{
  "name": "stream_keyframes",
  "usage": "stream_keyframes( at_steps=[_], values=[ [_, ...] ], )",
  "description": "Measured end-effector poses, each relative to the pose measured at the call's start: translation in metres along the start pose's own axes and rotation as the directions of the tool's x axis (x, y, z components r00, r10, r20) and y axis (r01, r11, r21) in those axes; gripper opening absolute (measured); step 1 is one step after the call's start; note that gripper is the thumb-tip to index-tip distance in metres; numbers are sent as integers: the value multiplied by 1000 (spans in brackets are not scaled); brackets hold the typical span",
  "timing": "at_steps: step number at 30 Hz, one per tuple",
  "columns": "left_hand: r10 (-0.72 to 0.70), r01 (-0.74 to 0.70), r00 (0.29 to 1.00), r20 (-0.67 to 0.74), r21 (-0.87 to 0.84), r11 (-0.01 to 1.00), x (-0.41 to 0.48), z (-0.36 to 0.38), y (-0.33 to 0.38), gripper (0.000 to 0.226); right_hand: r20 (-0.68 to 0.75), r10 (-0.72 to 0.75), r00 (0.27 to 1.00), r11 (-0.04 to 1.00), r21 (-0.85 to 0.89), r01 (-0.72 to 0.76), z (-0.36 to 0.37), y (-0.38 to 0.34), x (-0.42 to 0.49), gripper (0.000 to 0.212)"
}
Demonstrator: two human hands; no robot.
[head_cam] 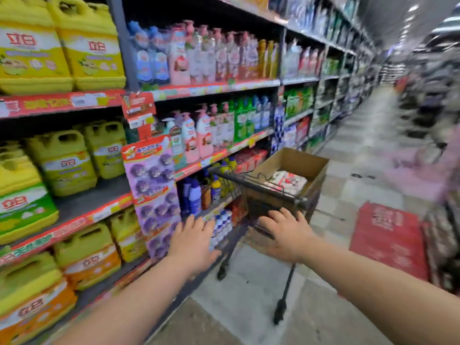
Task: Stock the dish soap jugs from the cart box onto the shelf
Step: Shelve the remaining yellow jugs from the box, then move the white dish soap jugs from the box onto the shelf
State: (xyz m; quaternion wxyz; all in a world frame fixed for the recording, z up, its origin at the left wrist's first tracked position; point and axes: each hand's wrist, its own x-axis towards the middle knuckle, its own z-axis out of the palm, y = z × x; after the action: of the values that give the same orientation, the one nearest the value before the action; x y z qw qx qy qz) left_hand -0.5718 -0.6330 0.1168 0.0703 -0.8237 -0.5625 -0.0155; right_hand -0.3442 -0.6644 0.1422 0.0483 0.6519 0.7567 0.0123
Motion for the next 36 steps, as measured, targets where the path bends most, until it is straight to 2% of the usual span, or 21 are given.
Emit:
stream_keyframes(
  at_steps=[3, 8, 14, 25, 36],
  values=[
    [118, -118, 993, -13, -23, 993, 48, -3, 90, 79, -2, 126, 992, 992, -12, -126, 8, 89, -27, 78],
    [233, -233, 972, 0, -76, 970, 117, -6, 233, 79, 36, 248, 968, 968, -58, -246, 23, 224, -66, 78],
    [338, -335, 941, 19, -92, 938, 165, -2, 347, 78, 104, 359, 927, 933, -77, -353, 45, 337, -95, 85],
    [409, -401, 908, 94, -94, 911, 268, 11, 442, 78, 118, 396, 911, 918, -21, -396, 74, 443, -59, 82],
    [435, -422, 896, 89, -139, 896, 450, 34, 498, 74, 115, 449, 886, 893, -27, -449, 67, 579, 65, 83]
  ],
)
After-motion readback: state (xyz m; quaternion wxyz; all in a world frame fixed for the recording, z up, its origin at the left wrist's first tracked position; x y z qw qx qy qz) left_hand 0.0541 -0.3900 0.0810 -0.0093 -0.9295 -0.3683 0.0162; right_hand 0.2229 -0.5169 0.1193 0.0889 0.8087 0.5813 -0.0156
